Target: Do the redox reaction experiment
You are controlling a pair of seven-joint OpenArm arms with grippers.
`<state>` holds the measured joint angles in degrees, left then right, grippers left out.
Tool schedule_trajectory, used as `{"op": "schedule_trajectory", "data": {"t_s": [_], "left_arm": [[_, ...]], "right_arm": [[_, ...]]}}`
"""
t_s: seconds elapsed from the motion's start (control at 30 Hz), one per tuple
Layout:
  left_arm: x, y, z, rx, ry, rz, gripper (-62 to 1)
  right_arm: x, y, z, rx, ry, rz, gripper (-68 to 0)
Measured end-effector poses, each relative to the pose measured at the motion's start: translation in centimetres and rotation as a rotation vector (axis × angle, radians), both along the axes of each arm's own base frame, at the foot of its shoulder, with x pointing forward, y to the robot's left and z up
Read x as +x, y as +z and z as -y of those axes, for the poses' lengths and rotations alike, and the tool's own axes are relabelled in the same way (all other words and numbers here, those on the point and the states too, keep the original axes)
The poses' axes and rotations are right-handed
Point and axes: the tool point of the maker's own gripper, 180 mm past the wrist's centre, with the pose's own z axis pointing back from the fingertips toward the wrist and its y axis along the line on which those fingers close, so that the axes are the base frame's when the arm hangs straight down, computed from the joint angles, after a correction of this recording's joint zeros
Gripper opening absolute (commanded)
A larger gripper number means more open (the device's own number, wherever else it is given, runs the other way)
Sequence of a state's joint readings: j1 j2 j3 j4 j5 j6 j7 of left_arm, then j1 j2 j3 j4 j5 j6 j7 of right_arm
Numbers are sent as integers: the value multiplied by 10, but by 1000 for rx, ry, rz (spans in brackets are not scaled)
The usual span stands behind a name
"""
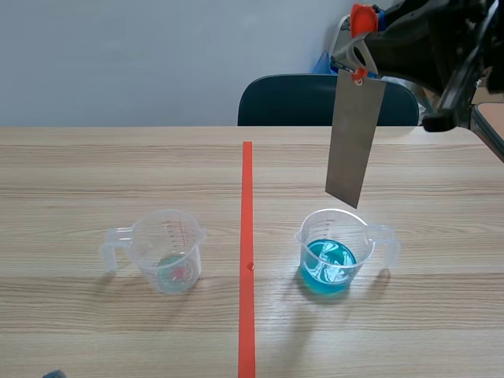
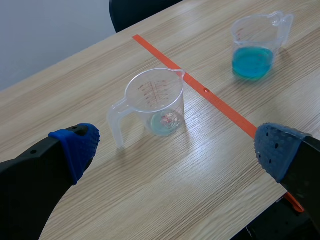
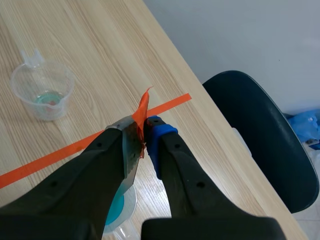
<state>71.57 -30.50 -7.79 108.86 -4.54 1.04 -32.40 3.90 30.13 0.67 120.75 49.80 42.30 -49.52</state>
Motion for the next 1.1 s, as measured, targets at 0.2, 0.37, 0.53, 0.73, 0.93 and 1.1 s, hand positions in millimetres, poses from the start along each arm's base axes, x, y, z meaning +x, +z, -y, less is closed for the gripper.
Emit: {"op": "schedule_trajectory", "data": {"t_s": [0.2,0.37,0.53,0.73,0.93,1.1], "left_arm": [[0,0,0,0,0,0,14],[0,0,0,0,0,0,14],[0,0,0,0,0,0,14],[0,0,0,0,0,0,14],[0,0,0,0,0,0,14],[0,0,0,0,0,0,14]], "right_arm": [[-5,0,-4,24,24,-30,-669],[-5,-6,-1,-6,12,-52,-669],[-7,-10,-1,-12,17,-75,-669],[-7,-9,-1,-10,18,-74,-669],[-7,-9,-1,-10,18,-74,-669],[-7,-9,-1,-10,18,-74,-669]]}}
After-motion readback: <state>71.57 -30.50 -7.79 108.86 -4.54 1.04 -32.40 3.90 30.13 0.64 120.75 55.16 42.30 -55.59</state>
